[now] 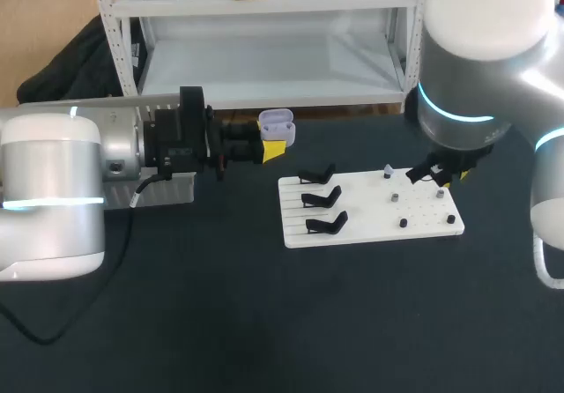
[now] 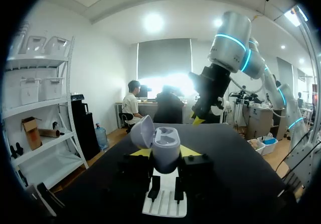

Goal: Pick up each earbud case from the left stands, insert the matching earbuds, close the lid, and place the case in the box.

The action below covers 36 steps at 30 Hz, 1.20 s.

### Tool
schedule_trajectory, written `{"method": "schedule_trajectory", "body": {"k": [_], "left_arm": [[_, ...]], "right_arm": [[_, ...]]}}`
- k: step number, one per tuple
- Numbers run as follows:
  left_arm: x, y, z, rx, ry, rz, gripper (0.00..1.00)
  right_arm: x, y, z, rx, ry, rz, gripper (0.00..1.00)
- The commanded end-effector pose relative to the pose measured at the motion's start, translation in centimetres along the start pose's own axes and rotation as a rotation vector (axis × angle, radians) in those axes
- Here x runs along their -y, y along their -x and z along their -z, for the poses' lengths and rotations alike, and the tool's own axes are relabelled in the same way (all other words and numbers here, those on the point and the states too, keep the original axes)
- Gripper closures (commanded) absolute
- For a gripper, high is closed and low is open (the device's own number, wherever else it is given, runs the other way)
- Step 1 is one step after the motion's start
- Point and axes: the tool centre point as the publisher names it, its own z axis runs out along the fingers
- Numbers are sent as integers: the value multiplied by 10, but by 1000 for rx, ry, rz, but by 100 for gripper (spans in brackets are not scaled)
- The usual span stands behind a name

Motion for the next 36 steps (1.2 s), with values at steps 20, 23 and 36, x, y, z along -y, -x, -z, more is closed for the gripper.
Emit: {"method": "schedule_trajectory", "body": {"k": [20, 23, 36], "left_arm": [[1, -1, 0, 4, 4, -1, 100], [1, -1, 0, 4, 4, -1, 100], [1, -1, 0, 4, 4, -1, 100]], "right_arm": [[-64, 32, 53, 112, 151, 192, 100], [-64, 32, 53, 112, 151, 192, 100], [-79, 56, 77, 27, 105, -22, 100]]}}
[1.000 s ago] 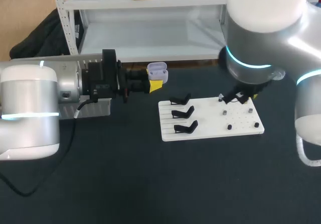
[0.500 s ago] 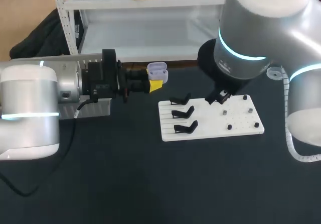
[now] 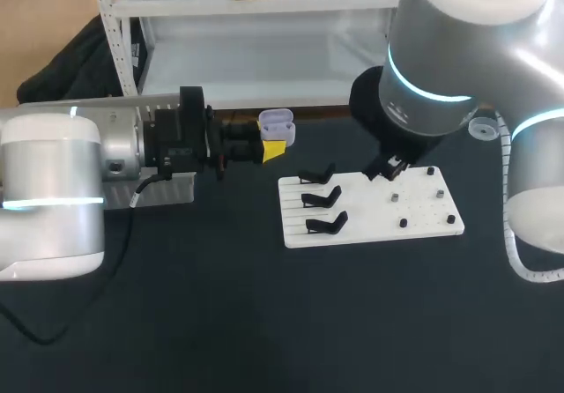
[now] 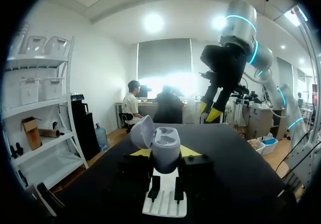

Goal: Pick up each earbud case from the left stands, insert the matching earbuds, close the lid, and place the case in the box.

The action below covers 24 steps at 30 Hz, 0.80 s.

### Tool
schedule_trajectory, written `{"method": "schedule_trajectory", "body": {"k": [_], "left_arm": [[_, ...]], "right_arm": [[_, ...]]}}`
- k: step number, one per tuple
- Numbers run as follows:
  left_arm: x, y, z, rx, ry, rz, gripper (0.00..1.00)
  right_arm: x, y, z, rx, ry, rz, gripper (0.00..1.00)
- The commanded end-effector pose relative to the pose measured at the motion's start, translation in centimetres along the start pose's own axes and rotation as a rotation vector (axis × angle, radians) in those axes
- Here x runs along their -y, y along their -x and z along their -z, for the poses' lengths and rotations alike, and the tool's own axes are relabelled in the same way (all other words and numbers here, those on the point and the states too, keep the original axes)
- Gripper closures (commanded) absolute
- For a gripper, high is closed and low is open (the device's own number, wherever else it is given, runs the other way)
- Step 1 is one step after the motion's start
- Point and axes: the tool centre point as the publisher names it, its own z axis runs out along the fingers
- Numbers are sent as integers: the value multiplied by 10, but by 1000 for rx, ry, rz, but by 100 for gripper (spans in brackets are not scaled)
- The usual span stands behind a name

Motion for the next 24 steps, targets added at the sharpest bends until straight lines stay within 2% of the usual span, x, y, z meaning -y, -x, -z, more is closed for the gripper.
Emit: {"method": "schedule_trajectory", "body": {"k": [1, 2, 3, 4, 5, 7, 11, 13, 14, 17, 24], "left_arm": [[1, -1, 0, 4, 4, -1, 100], [1, -1, 0, 4, 4, -1, 100], [1, -1, 0, 4, 4, -1, 100], [1, -1, 0, 4, 4, -1, 100], [1, -1, 0, 4, 4, -1, 100], [1, -1, 0, 4, 4, -1, 100], [1, -1, 0, 4, 4, -1, 100], [1, -1, 0, 4, 4, -1, 100], [1, -1, 0, 4, 4, -1, 100], [1, -1, 0, 4, 4, -1, 100], [1, -1, 0, 4, 4, -1, 100]], "right_arm": [[-18, 30, 23, -111, -35, -206, 100], [-21, 38, 28, -128, -61, -276, 100], [-24, 45, 35, -132, -43, -308, 100], [-27, 51, 38, -193, -81, -332, 100], [-29, 57, 43, -190, -80, -389, 100], [-35, 68, 49, -241, -106, -459, 100], [-48, 88, 60, -271, -97, -554, 100], [-55, 98, 64, -258, -69, -568, 100], [-57, 101, 66, -273, -97, -582, 100], [-60, 110, 72, -264, -90, -609, 100], [-64, 116, 81, -286, -107, -679, 100]]}}
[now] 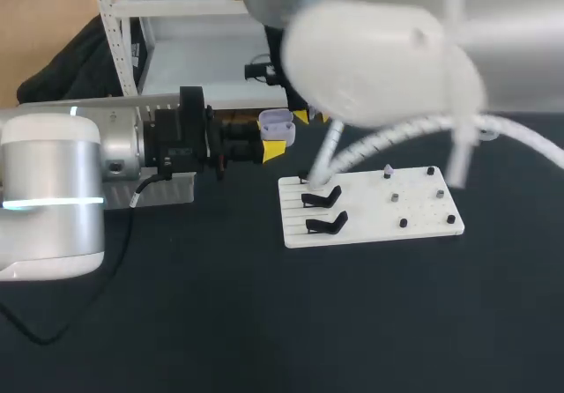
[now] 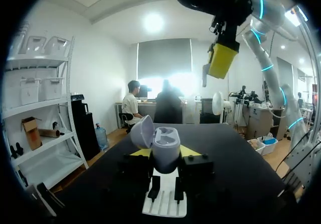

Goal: Pick up each earbud case from the left stands, insert the matching earbuds, close the lid, and place the case in the box.

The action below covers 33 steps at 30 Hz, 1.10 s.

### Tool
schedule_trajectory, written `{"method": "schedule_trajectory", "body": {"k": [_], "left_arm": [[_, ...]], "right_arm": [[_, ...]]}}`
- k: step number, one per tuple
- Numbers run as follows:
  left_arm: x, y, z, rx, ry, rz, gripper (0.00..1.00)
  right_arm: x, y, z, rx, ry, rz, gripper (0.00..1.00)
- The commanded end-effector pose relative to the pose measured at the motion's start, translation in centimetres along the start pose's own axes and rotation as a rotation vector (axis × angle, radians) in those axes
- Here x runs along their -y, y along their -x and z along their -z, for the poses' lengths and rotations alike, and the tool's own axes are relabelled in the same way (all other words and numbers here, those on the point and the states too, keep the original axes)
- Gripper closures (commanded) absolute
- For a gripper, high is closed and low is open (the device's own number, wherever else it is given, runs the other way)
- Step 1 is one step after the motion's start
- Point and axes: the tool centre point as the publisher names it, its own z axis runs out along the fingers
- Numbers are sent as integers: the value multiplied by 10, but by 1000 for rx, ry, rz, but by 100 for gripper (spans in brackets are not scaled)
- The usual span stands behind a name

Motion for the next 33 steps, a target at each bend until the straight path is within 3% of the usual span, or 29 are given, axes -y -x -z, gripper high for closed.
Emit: {"method": "schedule_trajectory", "body": {"k": [1, 30, 33], "left_arm": [[1, -1, 0, 4, 4, -1, 100], [1, -1, 0, 4, 4, -1, 100], [1, -1, 0, 4, 4, -1, 100]], "right_arm": [[-8, 4, 6, -92, -49, -24, 100], [-11, 1, 13, -93, -39, -30, 100], [-14, 2, 15, -103, -51, -78, 100]]}}
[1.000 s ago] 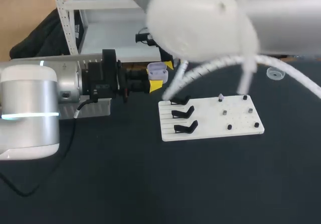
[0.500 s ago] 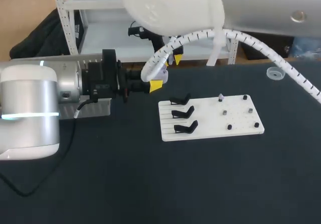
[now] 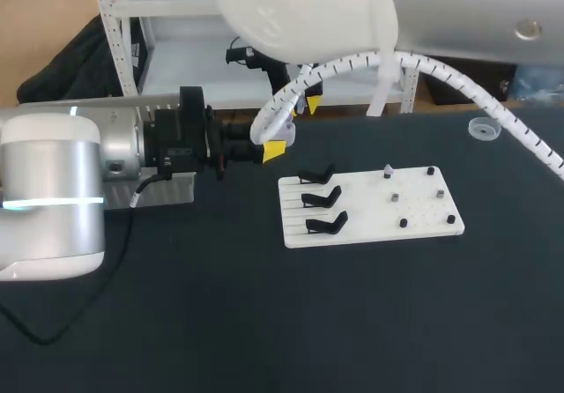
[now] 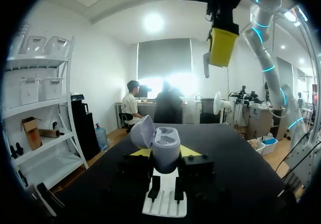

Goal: Pick up each earbud case from the left stands, insert the matching earbuds, close the lid, and place the case in the box.

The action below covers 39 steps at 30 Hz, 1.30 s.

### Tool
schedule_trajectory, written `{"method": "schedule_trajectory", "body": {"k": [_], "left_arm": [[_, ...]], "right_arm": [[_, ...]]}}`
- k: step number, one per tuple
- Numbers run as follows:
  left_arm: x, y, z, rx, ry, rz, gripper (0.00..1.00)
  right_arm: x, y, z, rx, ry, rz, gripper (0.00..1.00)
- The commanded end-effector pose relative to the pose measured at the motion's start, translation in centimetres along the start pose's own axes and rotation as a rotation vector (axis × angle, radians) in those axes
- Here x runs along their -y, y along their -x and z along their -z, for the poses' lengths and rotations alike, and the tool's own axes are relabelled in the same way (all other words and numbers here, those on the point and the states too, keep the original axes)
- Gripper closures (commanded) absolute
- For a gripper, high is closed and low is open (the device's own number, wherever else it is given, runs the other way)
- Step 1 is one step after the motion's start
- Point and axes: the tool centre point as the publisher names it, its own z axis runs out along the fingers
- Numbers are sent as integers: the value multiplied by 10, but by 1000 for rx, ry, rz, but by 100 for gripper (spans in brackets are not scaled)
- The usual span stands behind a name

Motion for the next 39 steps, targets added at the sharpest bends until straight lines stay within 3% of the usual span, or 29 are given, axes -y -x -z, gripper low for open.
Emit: {"method": "schedule_trajectory", "body": {"k": [1, 17, 26, 39], "left_arm": [[1, -1, 0, 4, 4, -1, 100], [1, -1, 0, 4, 4, -1, 100], [1, -1, 0, 4, 4, -1, 100], [1, -1, 0, 4, 4, -1, 100]], "right_arm": [[-3, 0, 4, -2, -12, -57, 100], [-38, 4, 2, -14, -18, -215, 100], [-35, 9, -15, -42, -59, -293, 100], [-32, 12, -25, -50, -137, -289, 100]]}}
